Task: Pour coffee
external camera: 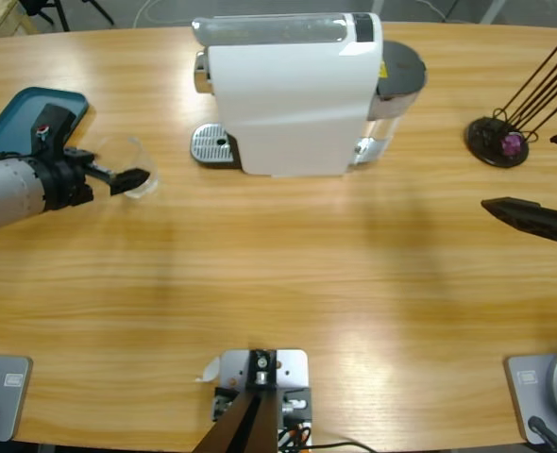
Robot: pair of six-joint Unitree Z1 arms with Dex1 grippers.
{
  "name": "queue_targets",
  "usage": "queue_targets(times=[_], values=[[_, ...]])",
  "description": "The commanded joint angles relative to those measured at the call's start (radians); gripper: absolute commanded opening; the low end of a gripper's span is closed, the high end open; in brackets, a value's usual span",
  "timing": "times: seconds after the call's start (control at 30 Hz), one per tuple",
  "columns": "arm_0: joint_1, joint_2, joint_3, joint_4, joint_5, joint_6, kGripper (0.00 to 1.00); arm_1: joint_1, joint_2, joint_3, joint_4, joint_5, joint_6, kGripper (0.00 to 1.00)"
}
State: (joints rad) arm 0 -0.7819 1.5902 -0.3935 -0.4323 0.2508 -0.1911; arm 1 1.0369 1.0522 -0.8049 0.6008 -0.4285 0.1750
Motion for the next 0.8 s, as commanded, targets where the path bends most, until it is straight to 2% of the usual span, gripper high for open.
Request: queue_targets(times=[0.03, 0.1, 0.13, 0.17, 0.23, 0.27, 0.3, 0.33, 0.53, 0.73, 0.8], values=[[0.001, 0.097, 0.025, -0.089, 0.022, -0.011, 0.961, -0.045, -0.022, 0.031, -0.006, 0.013, -0.008, 0.996], [0.001, 0.099, 0.025, -0.091, 0.022, -0.012, 0.922, -0.05, -0.025, 0.033, -0.006, 0.013, -0.009, 0.996], [0.001, 0.098, 0.027, -0.091, 0.022, -0.013, 0.861, -0.051, -0.026, 0.033, -0.006, 0.013, -0.009, 0.996], [0.001, 0.098, 0.029, -0.091, 0.021, -0.015, 0.777, -0.052, -0.026, 0.033, -0.006, 0.013, -0.01, 0.996], [0.001, 0.097, 0.033, -0.091, 0.022, -0.024, 0.494, -0.059, -0.028, 0.034, -0.006, 0.013, -0.014, 0.996], [0.001, 0.097, 0.035, -0.091, 0.021, -0.024, 0.465, -0.06, -0.031, 0.035, -0.006, 0.013, -0.014, 0.996], [0.001, 0.098, 0.035, -0.091, 0.021, -0.024, 0.328, -0.06, -0.034, 0.035, -0.005, 0.013, -0.014, 0.996], [0.001, 0.099, 0.037, -0.091, 0.02, -0.024, 0.251, -0.06, -0.038, 0.035, -0.004, 0.012, -0.014, 0.992], [0.0, 0.08, 0.04, -0.13, -0.027, 0.026, 0.237, -0.069, -0.048, 0.035, -0.003, 0.011, -0.017, 0.991], [0.001, 0.011, -0.048, -0.109, -0.232, 0.267, 0.238, -0.094, -0.077, 0.036, -0.003, 0.011, -0.032, 0.991], [0.035, 0.012, -0.075, -0.108, -0.288, 0.335, 0.239, -0.097, -0.086, 0.039, -0.003, 0.012, -0.037, 0.991]])
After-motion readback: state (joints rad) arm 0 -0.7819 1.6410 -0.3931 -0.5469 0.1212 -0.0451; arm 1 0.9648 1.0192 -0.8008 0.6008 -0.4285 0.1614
